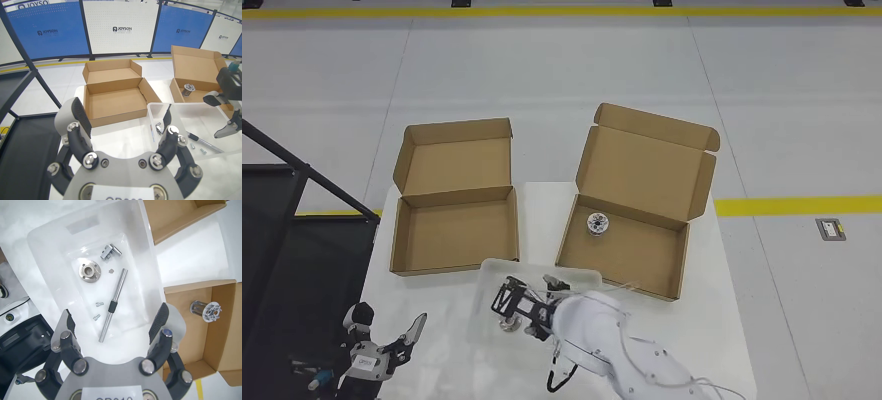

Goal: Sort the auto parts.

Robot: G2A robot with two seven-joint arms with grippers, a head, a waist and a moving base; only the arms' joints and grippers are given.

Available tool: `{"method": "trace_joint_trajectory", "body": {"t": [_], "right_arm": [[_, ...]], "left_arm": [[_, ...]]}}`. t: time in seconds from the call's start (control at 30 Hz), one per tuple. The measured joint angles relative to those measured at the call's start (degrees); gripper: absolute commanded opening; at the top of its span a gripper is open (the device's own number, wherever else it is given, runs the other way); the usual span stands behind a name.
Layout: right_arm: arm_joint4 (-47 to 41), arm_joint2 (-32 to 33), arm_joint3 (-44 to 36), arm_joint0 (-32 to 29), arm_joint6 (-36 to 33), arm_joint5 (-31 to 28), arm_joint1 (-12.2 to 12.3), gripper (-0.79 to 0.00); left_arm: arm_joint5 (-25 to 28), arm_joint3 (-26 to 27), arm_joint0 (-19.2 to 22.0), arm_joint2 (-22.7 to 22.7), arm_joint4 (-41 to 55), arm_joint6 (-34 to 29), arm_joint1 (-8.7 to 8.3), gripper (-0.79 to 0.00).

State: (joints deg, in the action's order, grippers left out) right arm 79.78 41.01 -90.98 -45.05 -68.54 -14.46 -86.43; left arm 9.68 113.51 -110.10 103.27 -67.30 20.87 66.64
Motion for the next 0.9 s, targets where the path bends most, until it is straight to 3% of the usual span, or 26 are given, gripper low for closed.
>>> {"method": "trace_joint_trajectory", "body": {"t": [0.03,0.13,0.9], "right_arm": [[0.2,-0.5,0.7,0.3,-0.3,0.8,-0.2,-0.172],[0.4,-1.6,3.1,1.0,-0.4,3.3,-1.0,-0.382],[-3.8,-6.7,26.0,8.2,-0.6,12.6,-7.6,-0.416]], "left_arm": [[0.0,0.0,0.0,0.0,0.0,0.0,0.00,0.000],[0.0,0.0,0.0,0.0,0.0,0.0,0.00,0.000],[0.0,0.0,0.0,0.0,0.0,0.0,0.00,0.000]]}}
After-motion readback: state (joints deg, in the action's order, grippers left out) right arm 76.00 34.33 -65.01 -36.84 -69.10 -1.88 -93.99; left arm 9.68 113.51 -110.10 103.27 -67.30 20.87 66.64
